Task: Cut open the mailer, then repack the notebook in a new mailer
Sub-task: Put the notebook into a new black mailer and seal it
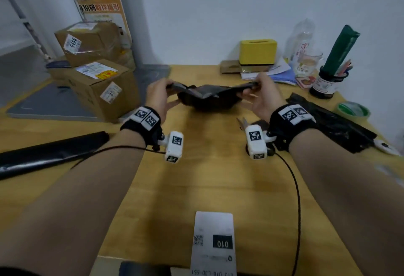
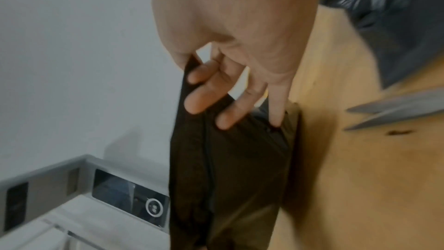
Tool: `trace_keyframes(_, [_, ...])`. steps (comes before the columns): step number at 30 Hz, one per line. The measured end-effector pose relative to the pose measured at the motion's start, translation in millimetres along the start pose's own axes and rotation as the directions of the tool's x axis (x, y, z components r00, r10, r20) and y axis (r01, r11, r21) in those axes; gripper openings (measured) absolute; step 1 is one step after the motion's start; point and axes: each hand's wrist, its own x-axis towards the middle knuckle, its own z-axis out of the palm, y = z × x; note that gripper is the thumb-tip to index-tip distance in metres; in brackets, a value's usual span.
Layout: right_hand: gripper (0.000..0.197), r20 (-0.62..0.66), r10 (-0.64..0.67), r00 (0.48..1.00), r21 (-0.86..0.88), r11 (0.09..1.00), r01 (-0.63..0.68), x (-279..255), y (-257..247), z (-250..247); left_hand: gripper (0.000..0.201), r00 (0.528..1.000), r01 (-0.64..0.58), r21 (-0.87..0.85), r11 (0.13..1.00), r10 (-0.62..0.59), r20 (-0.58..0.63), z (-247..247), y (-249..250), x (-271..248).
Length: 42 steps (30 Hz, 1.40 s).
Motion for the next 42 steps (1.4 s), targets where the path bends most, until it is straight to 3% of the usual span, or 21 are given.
trace_keyframes(5, [0.017, -0.002, 0.173, 0.985, -0.334, 0.928, -0.164, -25, 26, -22, 0.008, 0.99, 0.138, 0.188, 0.972, -0.143, 0.01, -21, -30, -32])
trace_keyframes(12, [0.016, -0.041, 0.248, 0.968, -0.449, 0.861, -0.24, -52, 30, -43, 0.012, 0.96, 0.262, 0.281, 0.923, -0.28, 0.023, -50, -41, -63])
trace_keyframes(20, [0.019, -0.093, 0.297, 0.95, -0.534, 0.79, -0.3, -78, 38, -53, 0.011, 0.941, 0.313, 0.352, 0.882, -0.338, 0.009, -66, -45, -82])
trace_keyframes(29, [0.019, -0.164, 0.33, 0.93, -0.73, 0.593, -0.339, -89, 53, -68, 0.011, 0.915, 0.336, 0.524, 0.783, -0.403, 0.016, -77, -44, -91])
trace_keyframes(32, [0.024, -0.173, 0.265, 0.948, -0.787, 0.542, -0.295, -84, 54, -71, 0.014, 0.901, 0.347, 0.585, 0.733, -0.435, 0.01, -81, -41, -92])
trace_keyframes(35, [0.032, -0.13, 0.164, 0.978, -0.796, 0.57, -0.202, -79, 49, -60, 0.017, 0.887, 0.358, 0.588, 0.725, -0.461, 0.028, -84, -38, -91])
trace_keyframes(39, [0.027, 0.025, 0.143, 0.989, -0.798, 0.599, -0.066, -86, 38, -21, 0.02, 0.884, 0.328, 0.587, 0.74, -0.46, 0.085, -90, -38, -88])
trace_keyframes(42, [0.023, 0.158, 0.184, 0.97, -0.816, 0.578, 0.023, -91, 42, 9, 0.022, 0.889, 0.269, 0.575, 0.773, -0.429, 0.16, -95, -40, -85])
